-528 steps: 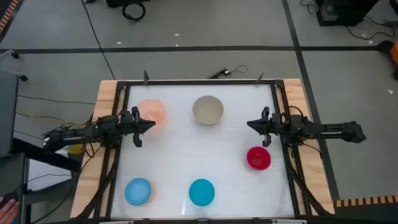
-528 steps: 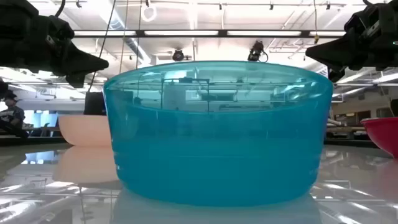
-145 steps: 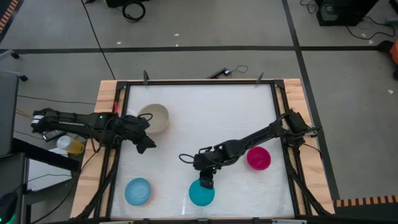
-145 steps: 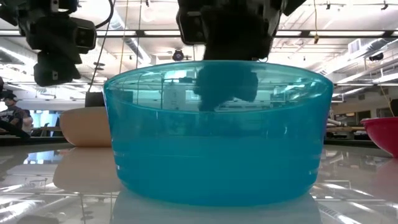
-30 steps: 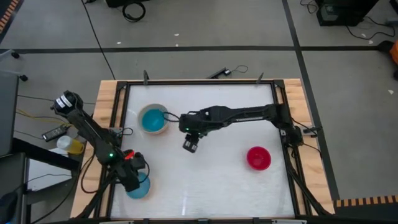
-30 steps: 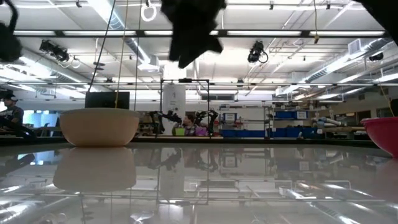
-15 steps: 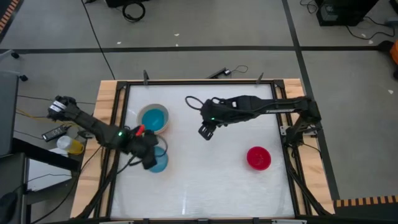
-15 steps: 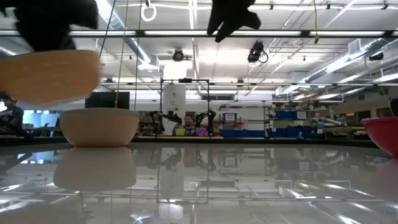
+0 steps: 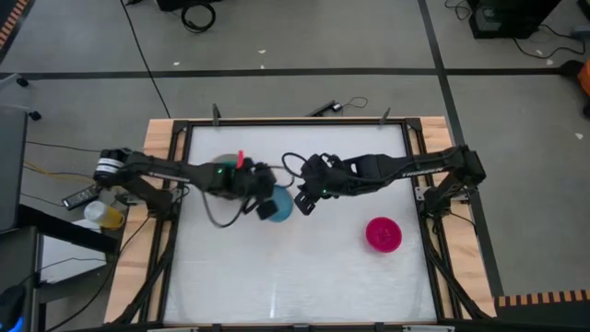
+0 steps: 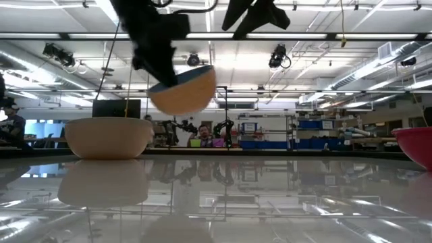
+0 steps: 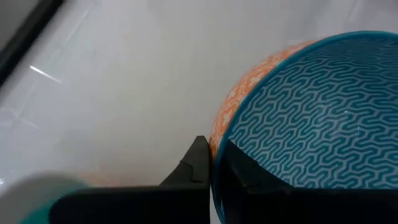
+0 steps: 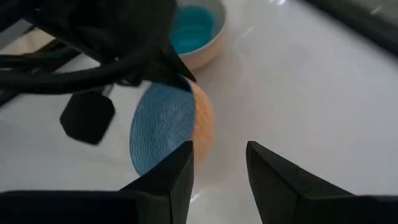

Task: Nest bowls inside each other
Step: Stack the blue patterned bowl into the blue bowl

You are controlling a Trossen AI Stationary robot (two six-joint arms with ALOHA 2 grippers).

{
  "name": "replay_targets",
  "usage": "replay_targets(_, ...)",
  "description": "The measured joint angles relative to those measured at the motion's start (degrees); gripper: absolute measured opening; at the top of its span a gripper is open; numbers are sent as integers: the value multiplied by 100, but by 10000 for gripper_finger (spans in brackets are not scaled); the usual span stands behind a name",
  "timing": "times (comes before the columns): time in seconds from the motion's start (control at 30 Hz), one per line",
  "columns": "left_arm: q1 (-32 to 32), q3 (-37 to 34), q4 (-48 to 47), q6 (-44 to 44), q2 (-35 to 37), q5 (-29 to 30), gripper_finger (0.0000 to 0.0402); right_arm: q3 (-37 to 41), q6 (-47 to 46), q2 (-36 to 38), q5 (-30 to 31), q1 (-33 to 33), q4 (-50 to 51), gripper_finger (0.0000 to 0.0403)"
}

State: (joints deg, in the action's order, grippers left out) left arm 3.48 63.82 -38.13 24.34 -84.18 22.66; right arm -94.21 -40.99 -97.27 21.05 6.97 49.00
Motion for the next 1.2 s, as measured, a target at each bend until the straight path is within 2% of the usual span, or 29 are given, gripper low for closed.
replay_targets(0.2,-282,785,114,-535,-541,-27,11,0,506,11,1060,122,-17,154)
replay_targets(0.33,-389,1149,110,-748,-740,-35,11,0,653,12,1403,-55,-10,154)
replay_targets(0.53,-519,1398,110,-763,-778,29,11,0,821,9,914,-310,-28,154)
replay_targets(0.87,-653,1433,63,-563,-767,65,11,40,2065,-2,541,-384,-13,154)
replay_targets(1.03,-642,1433,60,-538,-603,70,11,351,2168,0,438,-381,-24,154)
replay_targets(1.13,-651,1433,-4,-451,-503,63,12,556,1947,11,624,-256,-154,154)
replay_targets(1.2,-649,1431,29,-434,-446,55,12,695,1565,12,1107,-174,-197,154)
